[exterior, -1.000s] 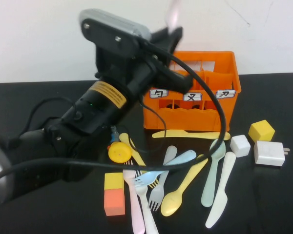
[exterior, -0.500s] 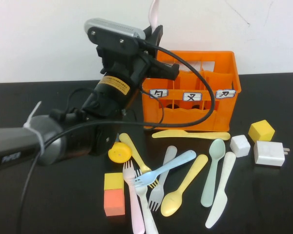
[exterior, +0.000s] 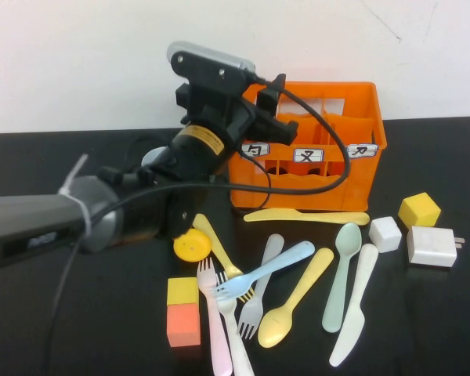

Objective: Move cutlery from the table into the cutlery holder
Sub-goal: Place the spoon on the box, then pick up the fork

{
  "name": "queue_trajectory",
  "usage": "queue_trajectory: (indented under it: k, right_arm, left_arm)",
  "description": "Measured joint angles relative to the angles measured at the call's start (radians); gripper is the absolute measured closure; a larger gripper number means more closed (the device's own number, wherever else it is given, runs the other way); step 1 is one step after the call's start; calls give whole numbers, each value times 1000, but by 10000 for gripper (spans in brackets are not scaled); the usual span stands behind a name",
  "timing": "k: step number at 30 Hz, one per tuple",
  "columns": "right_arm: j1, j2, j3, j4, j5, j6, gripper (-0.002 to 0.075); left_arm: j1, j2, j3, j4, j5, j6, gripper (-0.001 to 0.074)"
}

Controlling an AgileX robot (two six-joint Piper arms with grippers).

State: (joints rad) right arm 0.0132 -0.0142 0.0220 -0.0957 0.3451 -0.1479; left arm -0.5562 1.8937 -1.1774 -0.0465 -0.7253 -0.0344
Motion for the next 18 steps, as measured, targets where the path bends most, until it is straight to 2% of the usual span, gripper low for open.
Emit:
queue_trajectory:
  k: [3, 5, 7, 11, 14, 18]
  right_arm:
    - [0, 0, 0, 0, 0, 0, 729]
    - [0, 0, 0, 0, 0, 0, 729]
    - [0, 0, 0, 0, 0, 0, 729]
    - [0, 0, 0, 0, 0, 0, 729]
    - [0, 0, 0, 0, 0, 0, 729]
    - [0, 0, 0, 0, 0, 0, 729]
  left_arm:
    - [-4, -74, 0, 65, 130, -17, 400]
    - [-22, -150, 0, 126, 257, -45, 428]
    - [-43, -226, 0, 180, 392, -64, 481]
    - [-93, -370, 0, 234, 725, -81, 660]
    - [-110, -430, 0, 223, 959, -83, 713]
    - [-118, -447, 0, 173, 1279, -71, 729]
